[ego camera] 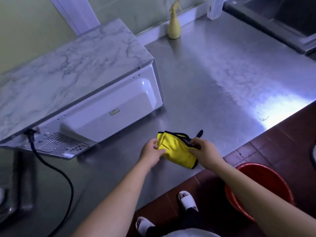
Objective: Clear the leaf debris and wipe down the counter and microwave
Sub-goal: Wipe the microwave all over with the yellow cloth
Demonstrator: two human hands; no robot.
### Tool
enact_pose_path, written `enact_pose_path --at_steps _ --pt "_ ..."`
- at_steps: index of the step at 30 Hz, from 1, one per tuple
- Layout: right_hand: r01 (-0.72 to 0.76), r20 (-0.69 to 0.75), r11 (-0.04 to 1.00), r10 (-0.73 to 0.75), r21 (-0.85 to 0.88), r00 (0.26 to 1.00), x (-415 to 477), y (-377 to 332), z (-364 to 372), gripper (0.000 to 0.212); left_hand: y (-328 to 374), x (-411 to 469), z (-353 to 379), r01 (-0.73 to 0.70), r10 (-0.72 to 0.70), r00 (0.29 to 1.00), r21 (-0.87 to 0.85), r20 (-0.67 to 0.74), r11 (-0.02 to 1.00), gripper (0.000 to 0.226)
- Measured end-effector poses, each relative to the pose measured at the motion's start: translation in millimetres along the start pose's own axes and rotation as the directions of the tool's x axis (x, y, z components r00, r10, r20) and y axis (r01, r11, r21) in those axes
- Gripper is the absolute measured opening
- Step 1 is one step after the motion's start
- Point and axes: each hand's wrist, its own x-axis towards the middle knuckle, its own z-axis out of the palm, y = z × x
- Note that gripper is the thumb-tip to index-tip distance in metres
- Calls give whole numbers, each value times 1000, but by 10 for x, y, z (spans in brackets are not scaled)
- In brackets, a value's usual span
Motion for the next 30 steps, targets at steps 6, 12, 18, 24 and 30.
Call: enact_pose_path --at_steps 6,12,18,24,30 --pt "159 -9 974 -159 164 987 187 -10 -154 13 -147 -88 -132 33 -43 998 -249 -35 968 26" --pt "85 42 996 -85 -13 996 582 -149 16 15 -255 -134 -187 144 -149 989 -287 6 947 12" --pt "-12 1 967 12 -253 1000 657 -212 217 32 -159 -75 -113 110 -127 989 -211 -72 971 12" --pt "-3 180 922 80 -388 980 482 -241 119 32 -31 -135 -152 240 -224 970 -199 99 950 16" --pt "12 230 995 -34 96 973 198 -386 -121 23 207 -434 -438 85 -26 983 -327 182 941 24"
